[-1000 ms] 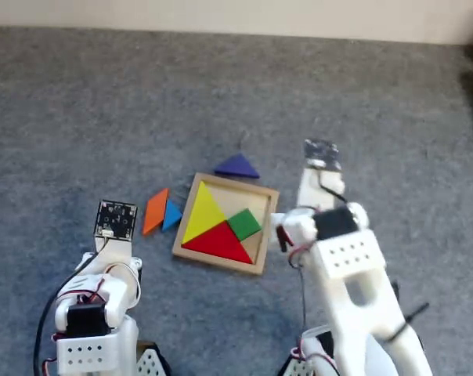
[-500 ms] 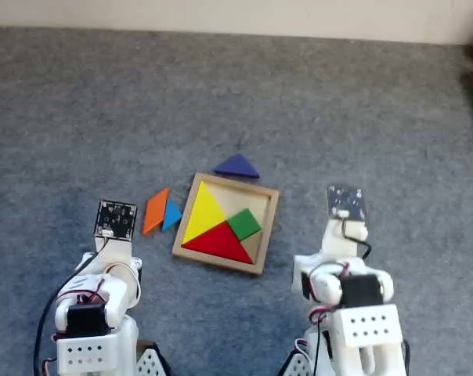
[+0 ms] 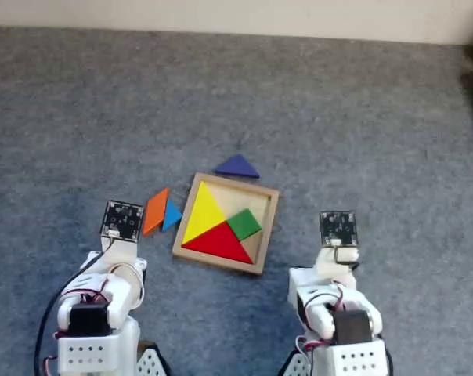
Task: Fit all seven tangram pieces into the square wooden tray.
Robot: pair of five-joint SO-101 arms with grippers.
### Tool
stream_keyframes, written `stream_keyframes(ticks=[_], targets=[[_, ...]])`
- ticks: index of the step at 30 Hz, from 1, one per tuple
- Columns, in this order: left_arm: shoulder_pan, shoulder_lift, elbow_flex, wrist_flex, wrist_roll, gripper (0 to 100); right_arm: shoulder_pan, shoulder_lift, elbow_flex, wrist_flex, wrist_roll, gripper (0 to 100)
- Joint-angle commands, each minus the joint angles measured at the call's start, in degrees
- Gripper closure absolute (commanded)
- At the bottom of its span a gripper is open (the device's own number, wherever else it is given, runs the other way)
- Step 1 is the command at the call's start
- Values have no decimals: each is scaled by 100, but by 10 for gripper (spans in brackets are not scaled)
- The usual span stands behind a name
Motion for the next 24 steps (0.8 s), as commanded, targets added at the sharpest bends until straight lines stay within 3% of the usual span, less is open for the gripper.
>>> stream_keyframes(ticks=[1, 12, 18, 20, 24], targets=[[101, -13, 40, 9, -35, 993, 84, -119, 277, -259, 62, 987], [84, -22, 13, -35, -53, 993, 84, -92, 330, -365, 70, 987], [75, -31, -558, -440, -62, 992, 84, -92, 303, -321, 88, 987], [84, -31, -866, -448, -299, 992, 92, -92, 330, -321, 88, 987], [13, -22, -1543, -404, -1424, 992, 444, -92, 690, -347, 70, 987]])
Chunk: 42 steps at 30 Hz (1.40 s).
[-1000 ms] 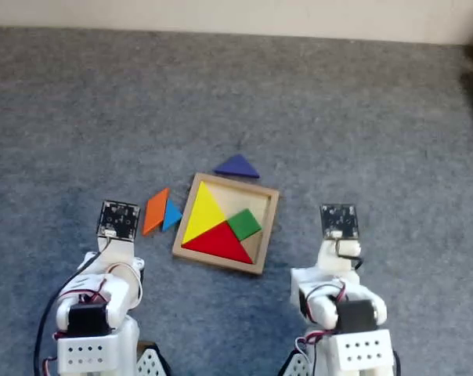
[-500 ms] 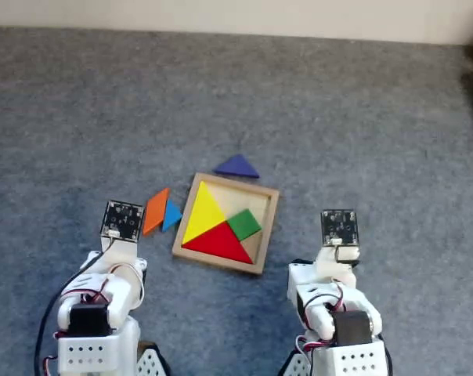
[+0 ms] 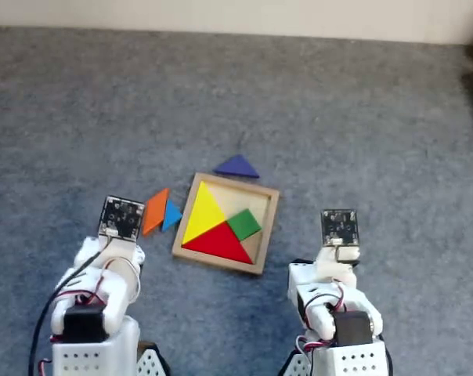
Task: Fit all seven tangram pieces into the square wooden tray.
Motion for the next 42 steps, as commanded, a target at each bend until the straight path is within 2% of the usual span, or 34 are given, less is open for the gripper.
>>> stream_keyframes(ticks=[1, 4, 8, 10, 15, 23, 26, 28, 35, 42], targets=[[-48, -4, -831, -62, -782, 992, 391, -31, 743, -119, 53, 987], [-119, 22, -1393, -44, -826, 988, 409, -31, 787, -127, 53, 987], [-119, 163, -2018, 62, -826, 906, 409, -31, 787, -101, 53, 987], [-110, 602, -2352, 123, -835, 897, 409, -31, 787, -92, 53, 987], [-75, 2774, -3407, 123, -835, 886, 409, -31, 787, -101, 53, 987], [-75, 6149, -4585, 79, -809, 735, 435, -31, 787, -119, 79, 987], [-75, 6905, -4866, 70, -782, 735, 435, -31, 778, -119, 79, 987], [-75, 7301, -5059, 35, -501, 732, 435, -31, 778, -119, 79, 987], [22, 8418, -5209, -826, 149, 732, 444, -31, 769, -119, 88, 987], [277, 9200, -5209, -1319, 492, 733, 444, -31, 769, -119, 88, 987]])
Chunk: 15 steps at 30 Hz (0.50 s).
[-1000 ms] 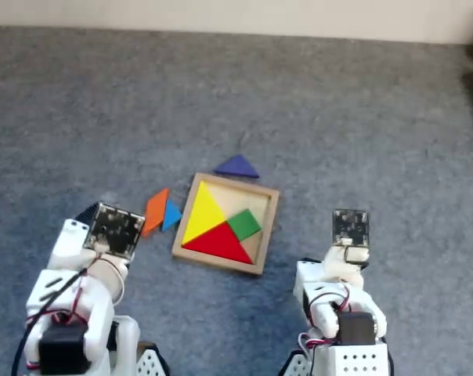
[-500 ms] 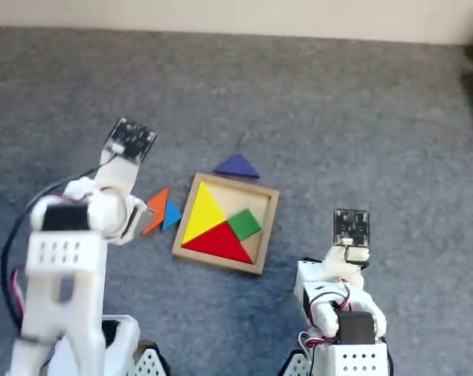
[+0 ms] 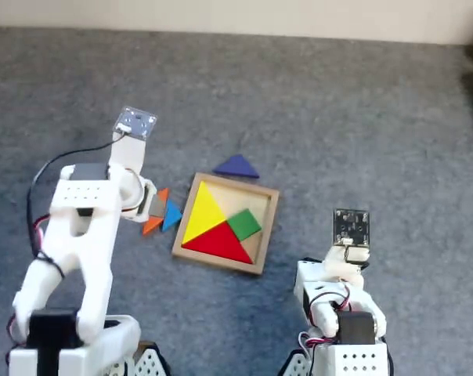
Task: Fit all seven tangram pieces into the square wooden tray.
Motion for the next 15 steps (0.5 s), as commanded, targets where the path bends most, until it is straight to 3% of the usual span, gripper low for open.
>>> stream_keyframes(ticks=[1, 15], targets=[[163, 207, -277, -290, 123, 733, 84, -31, 769, -119, 88, 987], [13, 1349, -497, -844, 105, 763, 84, -31, 769, -119, 88, 987]])
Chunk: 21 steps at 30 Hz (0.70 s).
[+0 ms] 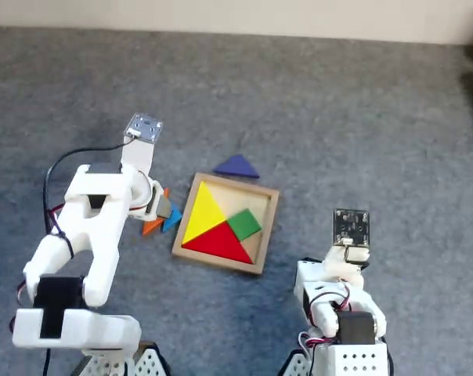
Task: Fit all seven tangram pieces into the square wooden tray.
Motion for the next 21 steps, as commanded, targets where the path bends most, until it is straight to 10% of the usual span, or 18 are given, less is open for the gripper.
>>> stream_keyframes(ticks=[1, 21], targets=[[-136, 189, -391, -35, 9, 775, 84, -31, 769, -119, 88, 987], [-391, 400, -523, 703, -352, 863, 189, -31, 769, -127, 88, 987]])
